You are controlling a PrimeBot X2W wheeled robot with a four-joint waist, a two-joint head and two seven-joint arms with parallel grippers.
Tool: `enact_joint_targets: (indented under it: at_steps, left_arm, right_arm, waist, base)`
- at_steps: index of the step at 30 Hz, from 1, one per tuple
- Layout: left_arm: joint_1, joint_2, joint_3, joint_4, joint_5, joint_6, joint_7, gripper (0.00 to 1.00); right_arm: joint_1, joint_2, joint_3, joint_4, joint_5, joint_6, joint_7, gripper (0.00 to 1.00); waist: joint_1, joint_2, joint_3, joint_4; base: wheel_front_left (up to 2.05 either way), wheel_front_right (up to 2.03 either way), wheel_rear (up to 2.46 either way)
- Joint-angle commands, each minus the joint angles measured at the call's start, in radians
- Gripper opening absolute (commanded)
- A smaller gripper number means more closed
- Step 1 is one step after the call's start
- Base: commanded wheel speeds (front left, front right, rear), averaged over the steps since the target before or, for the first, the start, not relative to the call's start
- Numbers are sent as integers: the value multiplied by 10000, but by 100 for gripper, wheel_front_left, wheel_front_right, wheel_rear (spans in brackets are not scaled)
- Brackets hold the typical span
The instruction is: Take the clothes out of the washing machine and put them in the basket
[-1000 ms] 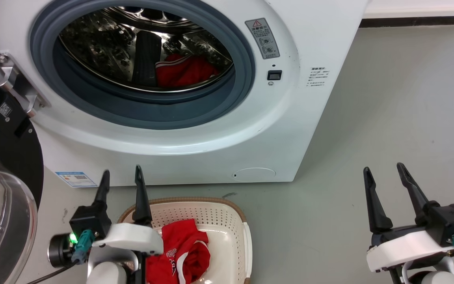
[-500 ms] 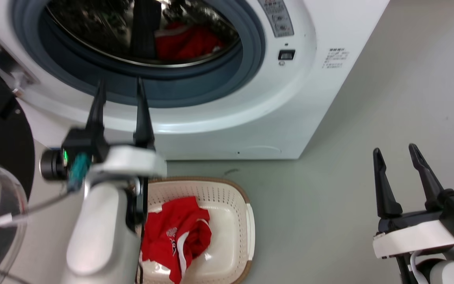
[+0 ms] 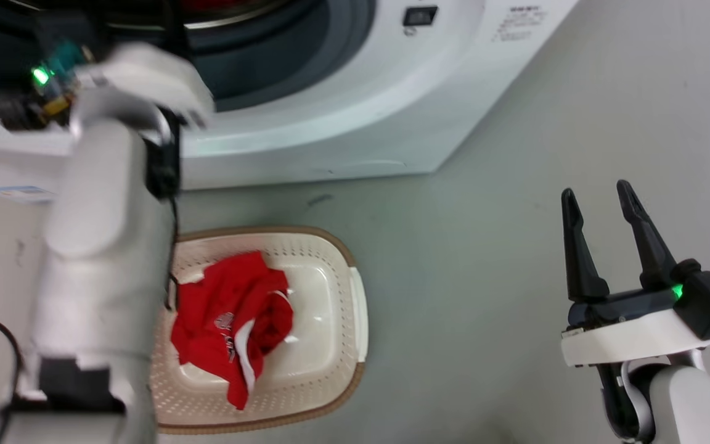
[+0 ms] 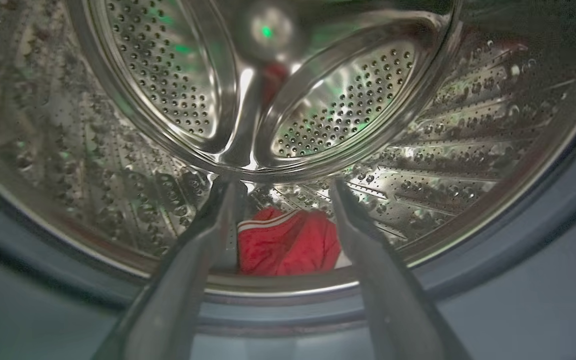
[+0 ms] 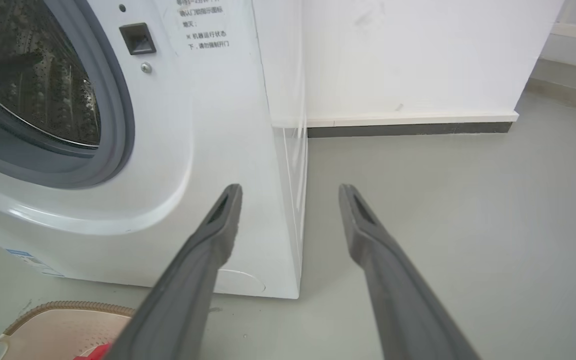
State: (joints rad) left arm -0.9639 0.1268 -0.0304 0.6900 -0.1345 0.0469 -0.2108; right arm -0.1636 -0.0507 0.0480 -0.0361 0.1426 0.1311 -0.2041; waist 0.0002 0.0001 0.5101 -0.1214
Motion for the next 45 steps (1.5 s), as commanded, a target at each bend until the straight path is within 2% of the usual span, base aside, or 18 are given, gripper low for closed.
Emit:
enact_joint_targets:
  at_steps: [1,8,12,19,26,32,43,44,45]
  left_arm:
    - [-450,182,8,357,9,13,154,100]
    - [-2587,851,-39,2269,74,-77,1169,100]
    - [-3344,1091,-77,2864,81,-109,1689,100]
    - [-4821,1796,-137,3937,62,-234,3446,100]
    - [-5987,2511,-397,4265,289,-213,5121,100]
    - [-6693,2741,-544,4195,351,-63,6406,100]
    - [-6652,3384,-857,3753,619,416,8534,100]
    - [-6567,3432,-849,3697,594,479,8749,87]
    - [-6447,3454,-823,3612,543,557,8888,36]
  right_arm:
    - [-223,13,104,107,89,-5,-112,100]
    - [-647,11,586,538,443,-7,-440,100]
    - [-771,13,842,625,597,-7,-514,100]
    - [-955,13,1398,715,1058,-7,-594,100]
    - [-948,13,1997,729,1537,-7,-620,100]
    - [-904,14,2429,561,1888,-5,-616,100]
    - [-662,13,3003,443,2413,-7,-617,100]
    - [-658,13,3032,459,2426,-7,-617,100]
    - [-661,13,3064,476,2434,-7,-617,100]
  waist:
    - [-2,-1,619,-522]
    - [-2,-1,1279,-1061]
    - [-2,-1,1508,-1305]
    - [-2,-1,2169,-2060]
    - [-2,-1,2922,-2754]
    - [-2,-1,3395,-3136]
    - [-2,-1,3555,-3575]
    - [-2,-1,3553,-3590]
    - [-2,-1,3550,-3600]
  base:
    - [0,0,0]
    - [0,0,0]
    - [0,0,0]
    - [0,0,0]
    - [0,0,0]
    - [0,0,0]
    - [0,0,0]
    - [0,0,0]
    - [0,0,0]
